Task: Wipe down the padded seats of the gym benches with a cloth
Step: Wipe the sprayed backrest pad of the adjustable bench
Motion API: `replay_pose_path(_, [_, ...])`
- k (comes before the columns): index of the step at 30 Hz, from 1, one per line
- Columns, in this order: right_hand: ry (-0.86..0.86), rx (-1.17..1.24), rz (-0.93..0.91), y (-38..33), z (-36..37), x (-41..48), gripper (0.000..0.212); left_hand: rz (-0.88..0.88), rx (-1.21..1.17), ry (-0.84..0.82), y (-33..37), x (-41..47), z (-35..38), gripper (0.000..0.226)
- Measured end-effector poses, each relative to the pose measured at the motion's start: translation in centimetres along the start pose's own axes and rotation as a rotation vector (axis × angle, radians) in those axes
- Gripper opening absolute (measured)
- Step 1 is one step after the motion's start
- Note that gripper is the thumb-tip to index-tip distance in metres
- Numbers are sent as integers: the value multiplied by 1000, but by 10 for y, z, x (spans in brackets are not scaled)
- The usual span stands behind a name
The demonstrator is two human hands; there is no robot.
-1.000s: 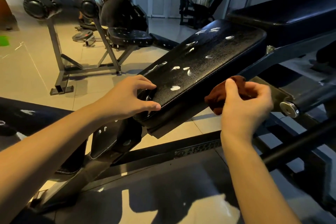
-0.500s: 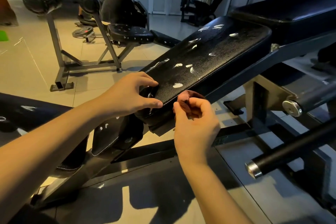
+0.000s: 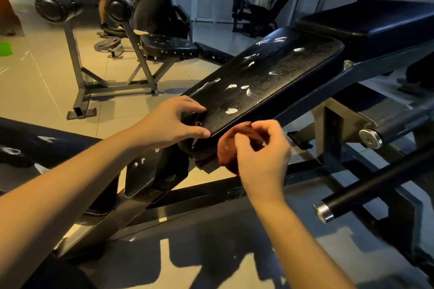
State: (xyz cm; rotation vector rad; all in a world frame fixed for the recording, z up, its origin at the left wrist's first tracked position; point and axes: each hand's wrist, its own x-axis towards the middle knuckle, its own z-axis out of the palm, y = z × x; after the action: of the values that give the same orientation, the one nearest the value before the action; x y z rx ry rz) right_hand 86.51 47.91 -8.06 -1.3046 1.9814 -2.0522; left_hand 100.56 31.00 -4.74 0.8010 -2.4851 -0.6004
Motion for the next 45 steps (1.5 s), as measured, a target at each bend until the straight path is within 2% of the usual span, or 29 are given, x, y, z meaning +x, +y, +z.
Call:
replay_pose_path(3, [152,-12,-72,2,-19,28,21,2,-13,4,0,2,1,77])
replay_pose_path(5, [116,-41,-91,9,-12,20,24,4,-10,8,0,3,1,74])
replay_pose_path(7, [-13,-40,-133,15,-3,6,30,2,4,14,-1,2,1,71])
replay_pose_path(10, [-305,-64,-156,17,-3,3,26,11,16,17,-2,2,2,70])
replay_pose_path(12, [-400,-76,-215,15,-12,13,26,8,10,14,-2,3,2,69])
replay_pose_path(14, [-319,-140,-327,14,-24,28,26,1,6,12,-3,4,2,69])
replay_pose_path(16, [-160,-352,-450,17,-34,41,21,-4,3,10,-4,4,3,70])
replay_pose_path(18, [-78,-453,-476,21,-35,47,19,-3,2,16,-3,4,3,70])
replay_pose_path(22, [-72,-256,-342,26,-18,34,29,0,-1,20,-2,3,3,71])
replay_pose_path(25, [-46,-221,-289,30,-12,28,28,4,-9,13,-3,3,3,72])
replay_pose_path(27, [-119,-217,-300,28,-9,18,26,9,-13,13,-3,4,2,72])
replay_pose_path(30, [-413,-193,-323,22,9,-11,26,13,-24,11,-3,5,0,70])
replay_pose_path(32, [-500,-213,-347,23,16,-21,26,9,-30,4,-3,6,-1,71])
replay_pose_path(33, [-447,-188,-334,24,14,-17,28,14,-27,3,-3,5,-1,72])
replay_pose_path(37, [-59,-160,-217,31,-11,24,33,17,-14,6,-3,3,1,74])
replay_pose_path(39, [-11,-165,-196,30,-8,22,31,12,-13,10,-3,3,1,73])
replay_pose_path(40, [-48,-159,-223,28,-1,13,30,13,-9,11,-3,3,1,71])
replay_pose_path(42, [-248,-148,-267,27,17,-13,27,13,-7,15,-2,5,0,67])
replay_pose_path(44, [-465,-176,-251,29,28,-32,21,-3,-14,15,-1,6,0,63])
replay_pose_path(45, [-510,-184,-228,30,29,-35,19,-9,-15,11,0,5,-1,63])
